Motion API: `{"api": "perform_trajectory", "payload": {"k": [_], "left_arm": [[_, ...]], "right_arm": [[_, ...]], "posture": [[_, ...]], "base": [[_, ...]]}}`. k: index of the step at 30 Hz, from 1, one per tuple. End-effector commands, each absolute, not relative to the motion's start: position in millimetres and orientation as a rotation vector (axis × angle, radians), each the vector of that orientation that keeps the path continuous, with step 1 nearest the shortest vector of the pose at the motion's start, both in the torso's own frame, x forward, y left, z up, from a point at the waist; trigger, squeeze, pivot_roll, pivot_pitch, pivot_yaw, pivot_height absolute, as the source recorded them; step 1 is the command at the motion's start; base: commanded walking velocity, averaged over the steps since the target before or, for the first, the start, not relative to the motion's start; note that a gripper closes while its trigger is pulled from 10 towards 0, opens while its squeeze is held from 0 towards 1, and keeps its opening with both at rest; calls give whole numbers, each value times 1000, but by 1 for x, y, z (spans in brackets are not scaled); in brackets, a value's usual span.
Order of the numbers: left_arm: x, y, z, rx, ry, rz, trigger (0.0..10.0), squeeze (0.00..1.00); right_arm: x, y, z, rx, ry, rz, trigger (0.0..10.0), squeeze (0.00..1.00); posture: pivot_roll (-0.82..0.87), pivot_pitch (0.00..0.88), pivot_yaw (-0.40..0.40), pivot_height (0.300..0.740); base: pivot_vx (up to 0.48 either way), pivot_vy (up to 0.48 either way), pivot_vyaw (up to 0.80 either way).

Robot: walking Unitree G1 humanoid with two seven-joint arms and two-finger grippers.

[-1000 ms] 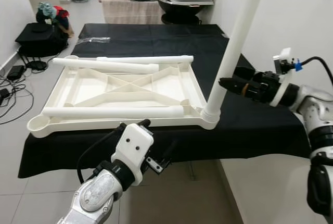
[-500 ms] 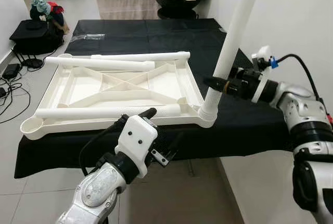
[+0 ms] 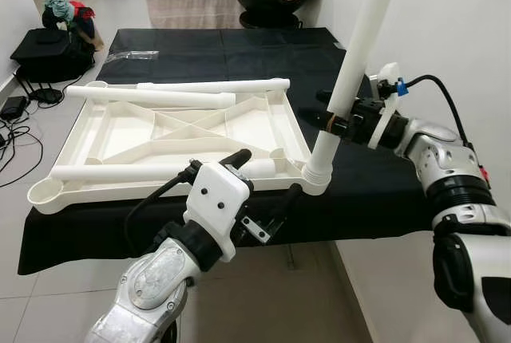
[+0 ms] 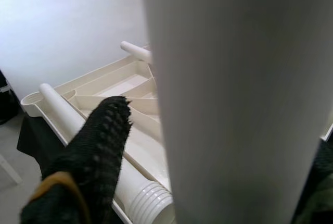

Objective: Building children table

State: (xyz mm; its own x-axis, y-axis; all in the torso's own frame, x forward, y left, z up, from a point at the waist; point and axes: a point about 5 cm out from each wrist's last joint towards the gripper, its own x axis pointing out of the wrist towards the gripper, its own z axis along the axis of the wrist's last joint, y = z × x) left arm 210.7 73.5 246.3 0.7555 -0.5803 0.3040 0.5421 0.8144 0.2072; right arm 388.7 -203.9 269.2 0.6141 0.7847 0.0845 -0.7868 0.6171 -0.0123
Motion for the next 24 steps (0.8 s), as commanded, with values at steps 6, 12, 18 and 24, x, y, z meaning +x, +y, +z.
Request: {"api": "perform_trajectory", "payload": {"k": [6,12,18,24], "left_arm": [[209,72,250,93,-371,-624,10000,0],[211,75,252,104,-379,-597,10000,0],[217,81,255,127,-393,-551,10000,0],[221,86,259,148,-407,-516,10000,0]], "right_arm": [[392,-196,264,9,-65,902,0,0],[394,-197,263,1,-68,835,0,0],[401,-195,256,-19,-79,582,0,0],[401,-191,249,-61,-117,335,0,0]], "posture": [[93,154,-78,740],[87,146,-78,740],[84,138,-78,740],[79,133,-76,740]], "base": [[0,0,0],[0,0,0],[0,0,0],[0,0,0]]}}
